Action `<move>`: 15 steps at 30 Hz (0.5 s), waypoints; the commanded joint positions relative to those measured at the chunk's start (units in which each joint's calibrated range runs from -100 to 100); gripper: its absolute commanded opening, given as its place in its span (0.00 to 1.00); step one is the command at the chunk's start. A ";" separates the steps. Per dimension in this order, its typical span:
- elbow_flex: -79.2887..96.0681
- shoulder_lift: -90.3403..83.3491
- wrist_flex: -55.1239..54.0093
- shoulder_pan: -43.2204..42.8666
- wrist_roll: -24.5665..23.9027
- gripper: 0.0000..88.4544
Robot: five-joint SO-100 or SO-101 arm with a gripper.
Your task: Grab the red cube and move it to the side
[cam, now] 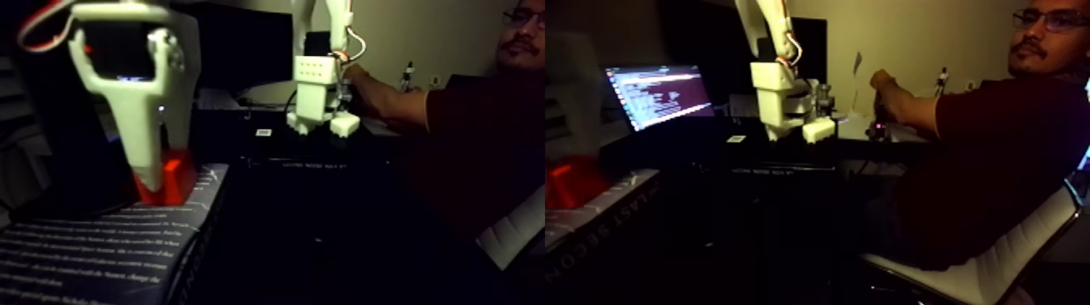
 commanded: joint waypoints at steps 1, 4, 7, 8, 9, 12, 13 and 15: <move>1.04 -1.32 0.09 -0.68 1.13 0.33; 1.40 -1.41 1.11 -1.10 2.91 0.49; 1.31 -1.41 1.45 -1.10 3.18 0.58; 1.31 -1.49 1.53 -1.10 3.23 0.58; 1.31 -1.66 1.61 -1.10 3.29 0.58; 1.59 -4.26 2.12 -1.10 4.09 0.58; 1.59 -5.27 3.22 -1.02 4.63 0.58; 1.50 -7.63 5.84 -1.02 5.87 0.58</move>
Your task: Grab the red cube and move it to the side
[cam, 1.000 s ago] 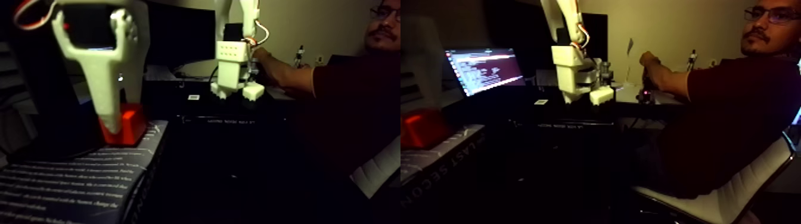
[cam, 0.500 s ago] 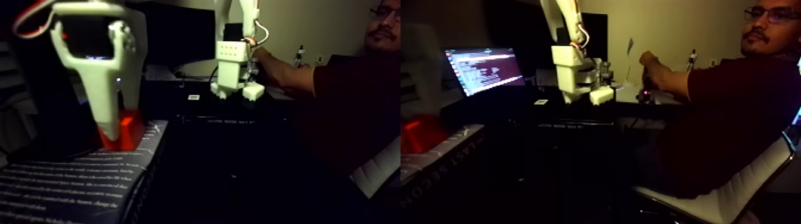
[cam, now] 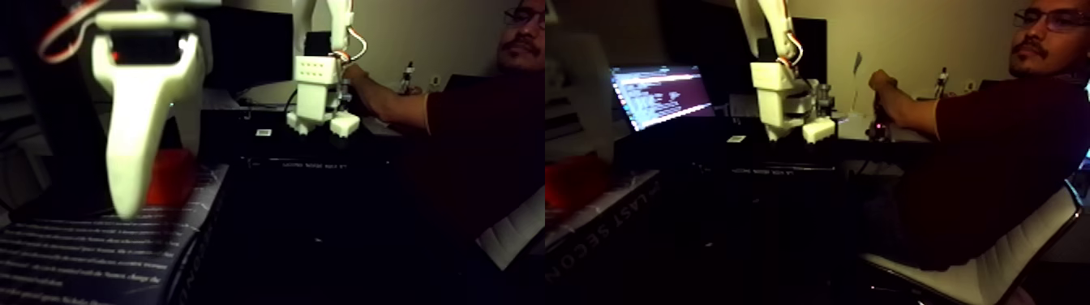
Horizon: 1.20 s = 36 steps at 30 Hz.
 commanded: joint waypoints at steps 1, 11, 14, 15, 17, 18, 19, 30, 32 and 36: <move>-0.14 -6.11 4.26 -0.01 1.85 0.58; 7.93 -21.49 6.96 -2.34 3.53 0.54; 15.92 -26.95 4.17 -5.84 1.26 0.38; 18.37 -28.97 3.16 -7.33 0.13 0.30; 24.08 -33.34 0.79 -10.42 -2.25 0.12; 27.07 -35.94 -0.81 -12.25 -3.65 0.02; 30.34 -38.46 -3.01 -14.08 -5.05 0.00; 69.88 -69.81 -21.50 -27.65 -13.31 0.01; 74.51 -75.27 -22.85 -28.48 -16.60 0.01; 79.14 -83.25 -23.11 -29.48 -22.10 0.01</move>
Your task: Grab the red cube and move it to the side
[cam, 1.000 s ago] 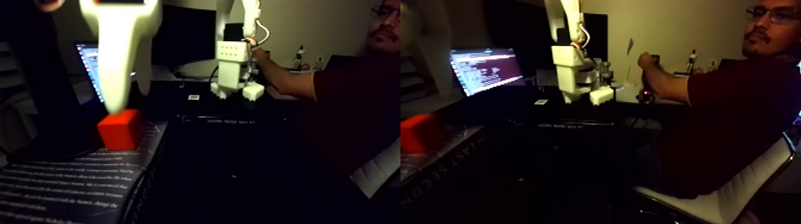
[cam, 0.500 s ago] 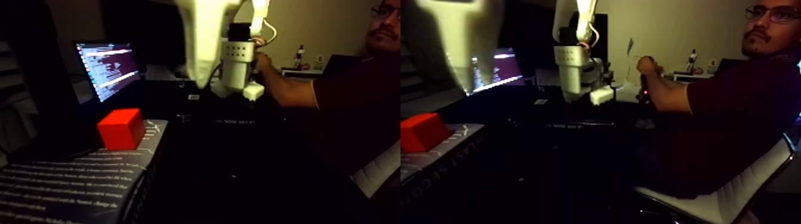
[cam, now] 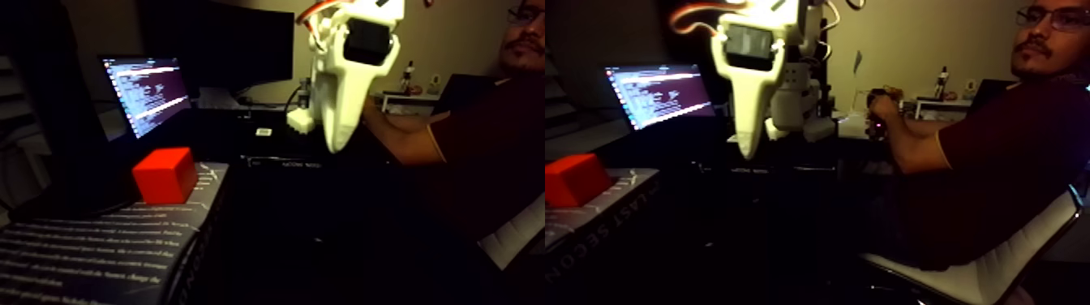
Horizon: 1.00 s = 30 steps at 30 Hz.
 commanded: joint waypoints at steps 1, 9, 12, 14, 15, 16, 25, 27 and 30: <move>2.37 -6.68 -0.32 -1.41 -2.97 0.01; 9.26 -17.02 0.95 -3.24 -4.32 0.01; 9.99 -21.14 3.99 -3.41 -4.69 0.01; 10.62 -23.57 5.00 -3.41 -5.02 0.01; 10.89 -24.75 5.76 -3.41 -5.02 0.01; 11.16 -25.84 6.60 -3.41 -5.02 0.01; 12.34 -34.67 13.70 -5.74 -5.02 0.01; 12.34 -35.00 14.29 -5.66 -5.02 0.01; 12.25 -34.92 14.54 -5.74 -5.02 0.01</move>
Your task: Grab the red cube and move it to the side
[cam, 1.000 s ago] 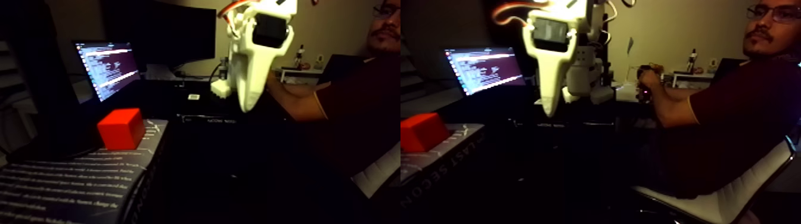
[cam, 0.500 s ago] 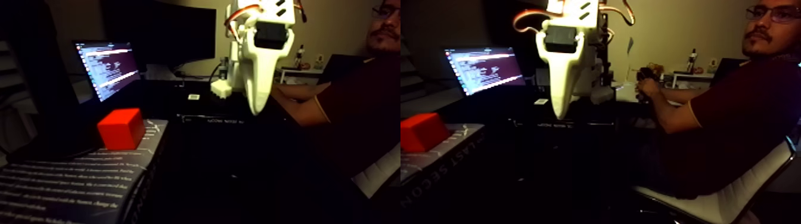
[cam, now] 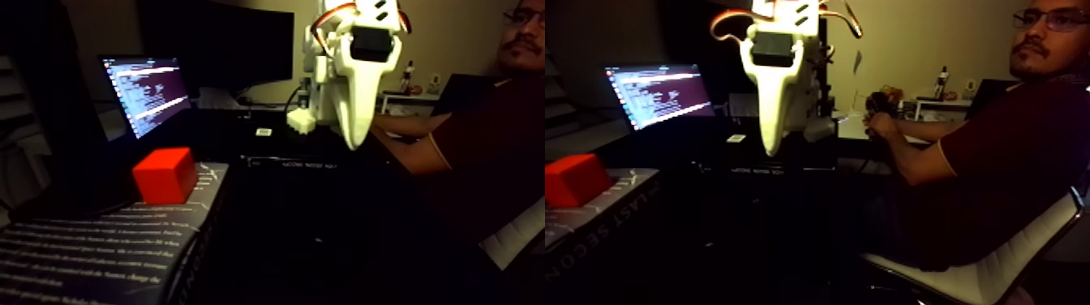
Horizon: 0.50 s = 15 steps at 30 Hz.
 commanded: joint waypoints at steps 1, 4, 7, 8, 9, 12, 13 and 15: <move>0.00 -0.34 0.43 -0.49 -0.14 0.01; 0.00 -0.34 0.43 -0.16 0.07 0.01; 0.00 -0.25 0.34 0.09 0.13 0.01; 0.00 -0.25 0.26 0.18 0.18 0.01; 0.00 -0.25 0.17 0.26 0.18 0.01; 0.00 -0.25 0.17 0.26 0.18 0.01; 0.00 -0.25 0.17 0.26 0.18 0.01; 0.00 -0.25 0.17 0.26 0.18 0.01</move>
